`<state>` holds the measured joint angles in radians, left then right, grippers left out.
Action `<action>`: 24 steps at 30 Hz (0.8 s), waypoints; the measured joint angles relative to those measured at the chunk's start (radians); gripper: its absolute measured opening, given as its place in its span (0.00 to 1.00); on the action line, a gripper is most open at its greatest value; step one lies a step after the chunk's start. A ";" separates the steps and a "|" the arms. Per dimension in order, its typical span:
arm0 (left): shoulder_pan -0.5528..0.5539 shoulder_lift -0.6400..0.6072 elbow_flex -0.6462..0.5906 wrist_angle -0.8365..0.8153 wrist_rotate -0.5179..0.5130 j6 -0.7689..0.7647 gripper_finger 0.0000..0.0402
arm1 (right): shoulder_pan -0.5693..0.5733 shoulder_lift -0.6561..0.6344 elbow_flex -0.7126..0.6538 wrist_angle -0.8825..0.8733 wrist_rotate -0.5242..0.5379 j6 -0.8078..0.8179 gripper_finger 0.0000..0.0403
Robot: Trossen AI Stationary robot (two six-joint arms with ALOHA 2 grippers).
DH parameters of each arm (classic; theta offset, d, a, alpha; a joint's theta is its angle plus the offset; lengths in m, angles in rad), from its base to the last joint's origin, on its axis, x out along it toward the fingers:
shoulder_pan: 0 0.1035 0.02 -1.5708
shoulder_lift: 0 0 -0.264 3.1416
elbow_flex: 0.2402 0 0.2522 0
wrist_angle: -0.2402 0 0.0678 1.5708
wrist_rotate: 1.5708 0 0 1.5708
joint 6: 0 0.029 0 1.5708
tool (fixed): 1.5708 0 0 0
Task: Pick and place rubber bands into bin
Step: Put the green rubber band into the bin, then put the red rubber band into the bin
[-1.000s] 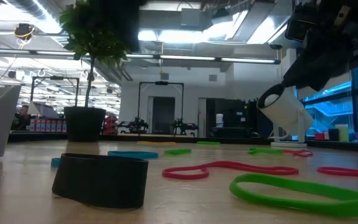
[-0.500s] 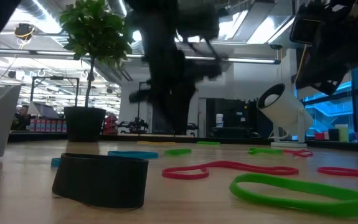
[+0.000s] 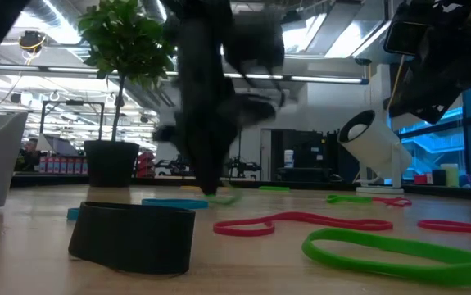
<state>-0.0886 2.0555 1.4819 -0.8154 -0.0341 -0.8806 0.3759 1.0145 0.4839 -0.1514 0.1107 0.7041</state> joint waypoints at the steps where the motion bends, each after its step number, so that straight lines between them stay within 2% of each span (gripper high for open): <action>1: -0.015 -0.024 0.002 -0.009 0.003 -0.023 0.01 | 0.000 0.000 0.000 0.000 0.000 -0.006 0.17; 6: -0.104 -0.163 0.003 -0.109 -0.064 -0.176 0.01 | 0.000 0.000 0.000 0.001 0.001 -0.056 0.17; 10: -0.229 -0.297 0.004 -0.209 -0.119 -0.333 0.00 | -0.001 0.000 0.000 0.005 0.005 -0.096 0.17; 14: -0.354 -0.385 0.004 -0.330 -0.213 -0.505 0.00 | -0.001 0.000 0.000 0.011 0.061 -0.110 0.17; 19: -0.493 -0.413 0.004 -0.474 -0.269 -0.660 0.00 | -0.001 0.000 0.000 0.012 0.102 -0.116 0.17; 24: -0.596 -0.413 -0.012 -0.524 -0.272 -0.657 0.00 | -0.001 0.000 0.000 0.032 0.102 -0.078 0.17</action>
<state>-0.6849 1.6421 1.4698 -1.3395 -0.3058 -1.5377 0.3752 1.0145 0.4839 -0.1193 0.2123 0.6265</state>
